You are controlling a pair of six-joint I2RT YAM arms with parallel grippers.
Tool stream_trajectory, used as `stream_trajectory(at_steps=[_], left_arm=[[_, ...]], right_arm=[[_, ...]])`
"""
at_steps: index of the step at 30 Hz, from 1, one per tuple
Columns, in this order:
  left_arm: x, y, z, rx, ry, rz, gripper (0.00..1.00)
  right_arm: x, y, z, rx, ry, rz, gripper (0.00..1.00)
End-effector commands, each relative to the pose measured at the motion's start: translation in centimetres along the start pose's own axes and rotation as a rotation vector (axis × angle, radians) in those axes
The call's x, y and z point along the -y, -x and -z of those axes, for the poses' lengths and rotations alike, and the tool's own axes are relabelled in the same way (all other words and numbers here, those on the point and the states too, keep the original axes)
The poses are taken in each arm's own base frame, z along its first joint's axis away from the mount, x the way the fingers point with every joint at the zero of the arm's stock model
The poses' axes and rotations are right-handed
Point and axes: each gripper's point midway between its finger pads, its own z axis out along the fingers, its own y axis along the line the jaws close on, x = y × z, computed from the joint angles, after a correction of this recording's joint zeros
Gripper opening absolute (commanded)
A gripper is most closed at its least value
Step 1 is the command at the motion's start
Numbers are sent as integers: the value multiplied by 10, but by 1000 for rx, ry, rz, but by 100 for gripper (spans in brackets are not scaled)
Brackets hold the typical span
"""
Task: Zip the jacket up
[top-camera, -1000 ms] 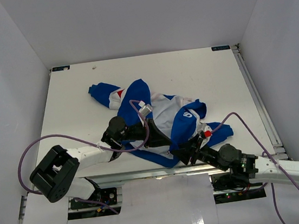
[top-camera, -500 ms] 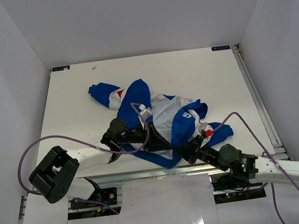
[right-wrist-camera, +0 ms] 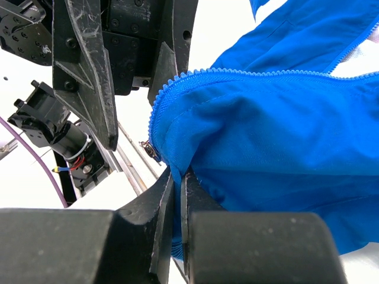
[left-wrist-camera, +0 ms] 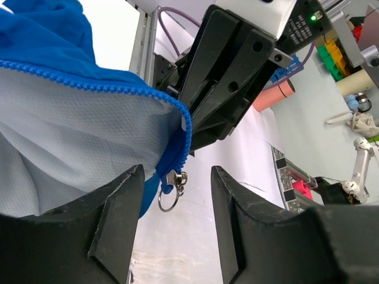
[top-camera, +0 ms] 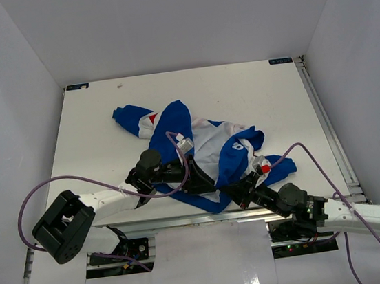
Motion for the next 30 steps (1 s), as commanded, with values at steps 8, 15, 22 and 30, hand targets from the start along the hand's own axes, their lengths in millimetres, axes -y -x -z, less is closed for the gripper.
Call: stream_trajectory(at_steps=[8,15,22,30], left_arm=[[-4,19,-4,13,40,-90,57],[-6,17,-8,-6,28,-80,46],[-6,14,-10,-16,25,-78,45],[-3,11,-12,-28,-4,-64,18]], right_arm=[[-10,3,-4,-1,35,-10,8],[-11,2,-3,-1,43,-13,8],[-9,1,-3,-6,37,-12,9],[-12,2,-4,-8,50,-7,22]])
